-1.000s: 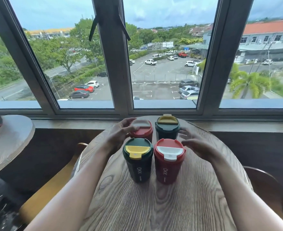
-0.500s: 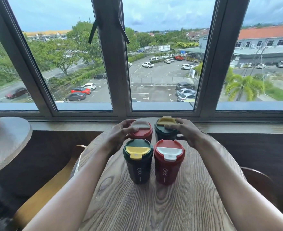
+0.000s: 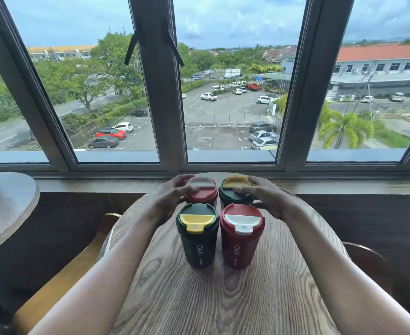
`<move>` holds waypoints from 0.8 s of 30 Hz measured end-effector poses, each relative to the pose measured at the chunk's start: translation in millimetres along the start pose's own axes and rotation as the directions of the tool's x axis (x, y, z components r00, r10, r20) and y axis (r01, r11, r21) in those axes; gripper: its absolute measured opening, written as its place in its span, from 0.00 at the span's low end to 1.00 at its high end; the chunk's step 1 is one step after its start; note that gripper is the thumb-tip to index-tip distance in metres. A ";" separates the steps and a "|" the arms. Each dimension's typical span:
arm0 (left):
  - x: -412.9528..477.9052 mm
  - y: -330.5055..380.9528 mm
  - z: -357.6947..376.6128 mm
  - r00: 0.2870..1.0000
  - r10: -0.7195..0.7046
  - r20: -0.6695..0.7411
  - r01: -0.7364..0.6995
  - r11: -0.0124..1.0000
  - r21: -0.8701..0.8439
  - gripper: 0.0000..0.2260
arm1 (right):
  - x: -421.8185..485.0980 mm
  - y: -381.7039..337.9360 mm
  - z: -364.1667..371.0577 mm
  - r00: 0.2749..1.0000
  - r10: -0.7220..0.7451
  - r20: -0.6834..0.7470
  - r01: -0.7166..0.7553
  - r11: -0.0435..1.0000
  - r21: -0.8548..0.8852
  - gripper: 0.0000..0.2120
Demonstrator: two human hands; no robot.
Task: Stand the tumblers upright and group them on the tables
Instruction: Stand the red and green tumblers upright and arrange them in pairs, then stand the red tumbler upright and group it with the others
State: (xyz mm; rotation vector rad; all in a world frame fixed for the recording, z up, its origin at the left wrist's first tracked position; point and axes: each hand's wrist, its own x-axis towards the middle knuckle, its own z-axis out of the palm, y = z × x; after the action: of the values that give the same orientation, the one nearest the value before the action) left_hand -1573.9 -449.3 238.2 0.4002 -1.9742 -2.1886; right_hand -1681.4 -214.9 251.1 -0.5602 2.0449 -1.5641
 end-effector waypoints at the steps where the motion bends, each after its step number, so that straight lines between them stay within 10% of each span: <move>1: 0.0 0.0 -0.7 1.000 0.008 -0.010 -0.007 1.000 0.019 0.22 | 1.1 0.9 0.2 1.000 0.004 -0.001 -0.004 1.000 -0.013 0.13; 7: -6.7 3.4 -5.6 0.991 0.125 -0.053 -0.104 0.948 0.301 0.26 | -3.3 -10.5 2.4 0.978 -0.123 -0.167 0.078 0.964 -0.253 0.31; 11: -19.3 20.8 -9.3 0.926 0.334 -0.177 -0.221 0.858 0.463 0.17 | -15.4 -42.4 12.8 0.886 -0.392 -0.247 0.269 0.869 -0.414 0.24; 24: -157.1 52.7 -143.9 0.697 0.478 -0.535 0.121 0.656 0.745 0.04 | -12.1 -125.5 216.5 0.843 -0.444 0.303 0.533 0.759 -0.373 0.14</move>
State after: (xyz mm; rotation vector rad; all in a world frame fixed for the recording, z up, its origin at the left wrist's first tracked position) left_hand -1383.4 -544.4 291.2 0.9047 -2.1463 -0.7396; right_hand -1536.4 -404.2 327.8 -1.4759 2.2125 -1.2062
